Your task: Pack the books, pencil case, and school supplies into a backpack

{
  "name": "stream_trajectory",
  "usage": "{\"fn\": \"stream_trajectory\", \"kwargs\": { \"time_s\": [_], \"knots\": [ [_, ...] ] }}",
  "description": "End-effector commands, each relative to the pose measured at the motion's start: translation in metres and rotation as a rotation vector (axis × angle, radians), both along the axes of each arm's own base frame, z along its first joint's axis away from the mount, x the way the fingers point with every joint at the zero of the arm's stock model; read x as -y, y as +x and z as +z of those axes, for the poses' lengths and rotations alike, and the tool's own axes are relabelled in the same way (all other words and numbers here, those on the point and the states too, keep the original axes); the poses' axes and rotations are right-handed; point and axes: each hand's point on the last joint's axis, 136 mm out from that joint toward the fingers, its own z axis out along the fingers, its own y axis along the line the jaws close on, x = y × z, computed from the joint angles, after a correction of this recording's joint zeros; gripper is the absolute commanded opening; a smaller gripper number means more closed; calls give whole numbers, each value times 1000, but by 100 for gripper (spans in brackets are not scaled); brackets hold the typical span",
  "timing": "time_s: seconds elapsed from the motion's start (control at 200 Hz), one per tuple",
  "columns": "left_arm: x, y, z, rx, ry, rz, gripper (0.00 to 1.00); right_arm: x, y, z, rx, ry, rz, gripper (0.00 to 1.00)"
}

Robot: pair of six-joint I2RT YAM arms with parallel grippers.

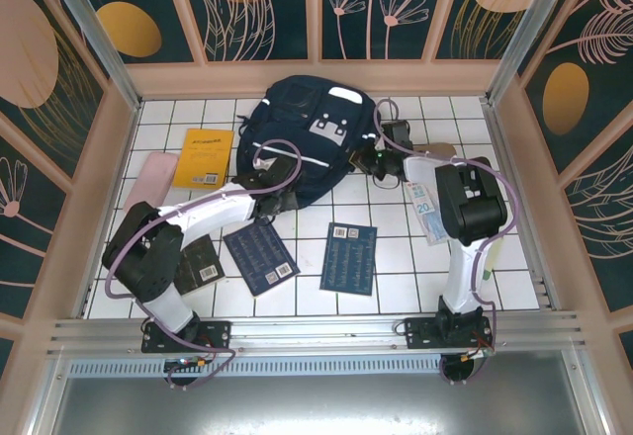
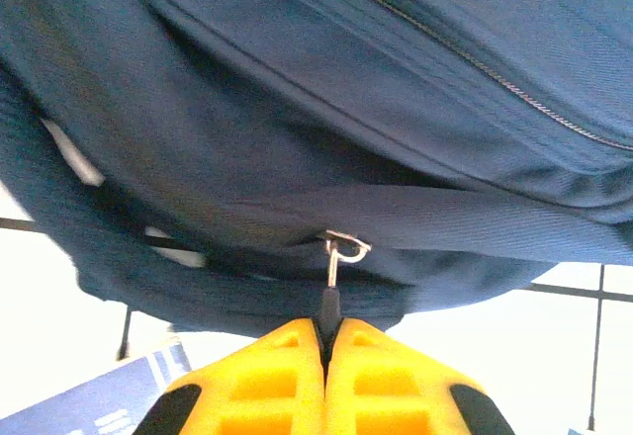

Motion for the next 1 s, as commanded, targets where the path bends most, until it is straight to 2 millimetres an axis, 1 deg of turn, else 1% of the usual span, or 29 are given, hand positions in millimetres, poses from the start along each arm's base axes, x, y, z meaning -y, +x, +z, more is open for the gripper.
{"fn": "stream_trajectory", "kwargs": {
  "time_s": [0.0,0.04,0.055,0.075,0.13,0.175,0.225,0.315,0.39,0.46,0.57,0.58,0.59,0.69,0.73,0.785,0.851,0.931,0.996],
  "knots": [
    [-30,-3,-2,-15,121,-34,0,63,62,22,157,-130,-169,4],
    [-11,0,3,2,41,-106,0,63,63,26,154,-127,-165,27],
    [-3,0,5,4,5,-132,0,63,63,30,160,-124,-162,33],
    [7,0,8,11,-36,-164,0,61,62,34,169,-120,-156,37],
    [27,3,15,25,-116,-214,0,59,57,45,187,-121,-150,43],
    [37,6,19,31,-152,-236,0,57,51,54,196,-121,-148,45],
    [45,8,20,32,-172,-254,0,55,41,60,195,-126,-144,46],
    [55,11,19,27,-194,-274,0,54,18,63,170,-135,-153,54],
    [61,12,18,23,-201,-293,0,46,-4,61,139,-109,-142,54],
    [65,11,17,20,-206,-318,0,34,-25,59,118,-92,-120,54],
    [71,10,20,18,-226,-354,0,10,-57,48,61,-75,-86,54],
    [71,9,12,0,-218,-354,0,8,-60,47,55,-74,-85,54],
    [71,9,9,-6,-218,-355,0,6,-62,46,49,-73,-83,54],
    [78,6,7,-15,-237,-376,0,-10,-83,33,-12,-54,-70,55],
    [79,5,7,-16,-240,-383,0,-16,-88,27,-27,-40,-62,55],
    [82,3,7,-16,-241,-391,0,-21,-90,19,-43,-31,-56,55],
    [83,1,6,-19,-238,-400,0,-24,-89,11,-64,-28,-61,55],
    [84,-1,5,-24,-233,-403,0,-30,-86,7,-75,-5,-60,55],
    [84,-2,6,-23,-232,-404,0,-32,-85,0,-98,1,-66,55]
  ]
}}
